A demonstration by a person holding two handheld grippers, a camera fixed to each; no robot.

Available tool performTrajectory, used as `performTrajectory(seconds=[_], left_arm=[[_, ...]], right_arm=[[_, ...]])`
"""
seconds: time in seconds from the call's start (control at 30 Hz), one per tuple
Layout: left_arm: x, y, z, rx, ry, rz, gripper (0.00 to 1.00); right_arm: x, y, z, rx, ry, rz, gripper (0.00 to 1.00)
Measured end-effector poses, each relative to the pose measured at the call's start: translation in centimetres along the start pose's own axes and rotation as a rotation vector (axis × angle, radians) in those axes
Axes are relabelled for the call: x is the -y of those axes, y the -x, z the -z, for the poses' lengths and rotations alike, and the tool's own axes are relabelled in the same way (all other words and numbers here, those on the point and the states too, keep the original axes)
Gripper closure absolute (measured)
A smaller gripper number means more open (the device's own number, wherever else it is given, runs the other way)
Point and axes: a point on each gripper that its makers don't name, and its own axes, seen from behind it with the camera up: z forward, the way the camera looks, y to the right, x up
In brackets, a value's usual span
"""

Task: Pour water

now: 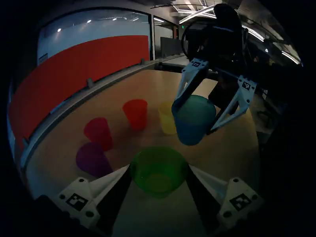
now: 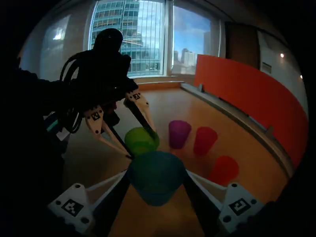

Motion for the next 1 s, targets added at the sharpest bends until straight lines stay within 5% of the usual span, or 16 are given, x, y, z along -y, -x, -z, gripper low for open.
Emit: performTrajectory(seconds=[1.0], left_arm=[[0.0,2.9,-1.9,0.029,0.03,0.033,0.11]], right_arm=[[0.7,3.9,-3.2,0.098,-0.033,0.015,0.07]])
